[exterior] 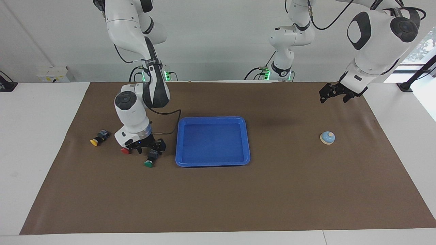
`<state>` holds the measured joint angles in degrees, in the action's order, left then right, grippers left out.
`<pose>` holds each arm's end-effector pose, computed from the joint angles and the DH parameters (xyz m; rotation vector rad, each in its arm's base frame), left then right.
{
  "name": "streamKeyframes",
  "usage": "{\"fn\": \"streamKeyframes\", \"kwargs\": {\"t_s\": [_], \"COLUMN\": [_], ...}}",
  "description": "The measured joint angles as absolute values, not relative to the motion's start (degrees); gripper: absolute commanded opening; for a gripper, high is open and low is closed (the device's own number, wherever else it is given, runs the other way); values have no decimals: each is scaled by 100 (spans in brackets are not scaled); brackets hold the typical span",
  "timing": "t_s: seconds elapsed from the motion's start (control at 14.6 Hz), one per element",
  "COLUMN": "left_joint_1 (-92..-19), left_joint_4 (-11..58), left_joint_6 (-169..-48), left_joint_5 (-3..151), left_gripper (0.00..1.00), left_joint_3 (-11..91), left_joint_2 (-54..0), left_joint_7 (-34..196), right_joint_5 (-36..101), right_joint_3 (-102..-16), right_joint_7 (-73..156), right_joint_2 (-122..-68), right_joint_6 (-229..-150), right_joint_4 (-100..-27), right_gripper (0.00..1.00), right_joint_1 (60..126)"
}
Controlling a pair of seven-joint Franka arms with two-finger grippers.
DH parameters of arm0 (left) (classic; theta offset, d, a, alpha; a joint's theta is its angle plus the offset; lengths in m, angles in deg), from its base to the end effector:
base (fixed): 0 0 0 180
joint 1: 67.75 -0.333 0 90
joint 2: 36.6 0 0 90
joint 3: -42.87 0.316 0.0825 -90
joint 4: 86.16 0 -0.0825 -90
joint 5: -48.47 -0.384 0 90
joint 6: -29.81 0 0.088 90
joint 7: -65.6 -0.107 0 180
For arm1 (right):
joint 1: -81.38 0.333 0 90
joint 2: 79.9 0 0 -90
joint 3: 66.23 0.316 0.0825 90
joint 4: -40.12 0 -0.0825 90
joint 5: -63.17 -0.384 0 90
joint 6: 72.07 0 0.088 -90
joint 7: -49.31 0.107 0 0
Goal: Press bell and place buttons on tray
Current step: 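Reach the right gripper to the green-capped button and grasp it, then carry the green button into the blue tray and release it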
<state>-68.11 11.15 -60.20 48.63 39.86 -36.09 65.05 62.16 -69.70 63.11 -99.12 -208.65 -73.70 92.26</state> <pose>0.5490 -0.0256 0.5598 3.1323 -0.0872 -0.2139 0.6080 0.0807 0.3014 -3.1301 0.1880 -0.0984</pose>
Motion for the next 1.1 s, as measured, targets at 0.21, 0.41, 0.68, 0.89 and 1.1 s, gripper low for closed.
{"fn": "streamKeyframes", "kwargs": {"t_s": [0.21, 0.41, 0.68, 0.89, 1.1], "left_joint_1": [-6812, -6812, -6812, -6812, -6819], "left_joint_4": [998, 995, 991, 963, 950], "left_joint_6": [-5958, -5957, -5952, -5949, -5945], "left_joint_5": [4863, 4863, 4863, 4863, 4863], "left_gripper": [100, 100, 100, 100, 100], "left_joint_3": [3988, 3987, 3986, 3990, 4000], "left_joint_2": [-3608, -3607, -3609, -3647, -3665], "left_joint_7": [6510, 6511, 6511, 6511, 6512], "right_joint_5": [6216, 6217, 6216, 6211, 6205], "right_joint_3": [-6967, -6963, -6952, -6933, -6910], "right_joint_7": [6311, 6311, 6311, 6371, 6887], "right_joint_2": [-9986, -10034, -10034, -10020, -9970], "right_joint_6": [-20975, -21038, -20845, -19789, -18818], "right_joint_4": [-7371, -7371, -7277, -6557, -5805], "right_gripper": [46, 0, 0, 0, 0], "right_joint_1": [9227, 9228, 9245, 9442, 10007]}}
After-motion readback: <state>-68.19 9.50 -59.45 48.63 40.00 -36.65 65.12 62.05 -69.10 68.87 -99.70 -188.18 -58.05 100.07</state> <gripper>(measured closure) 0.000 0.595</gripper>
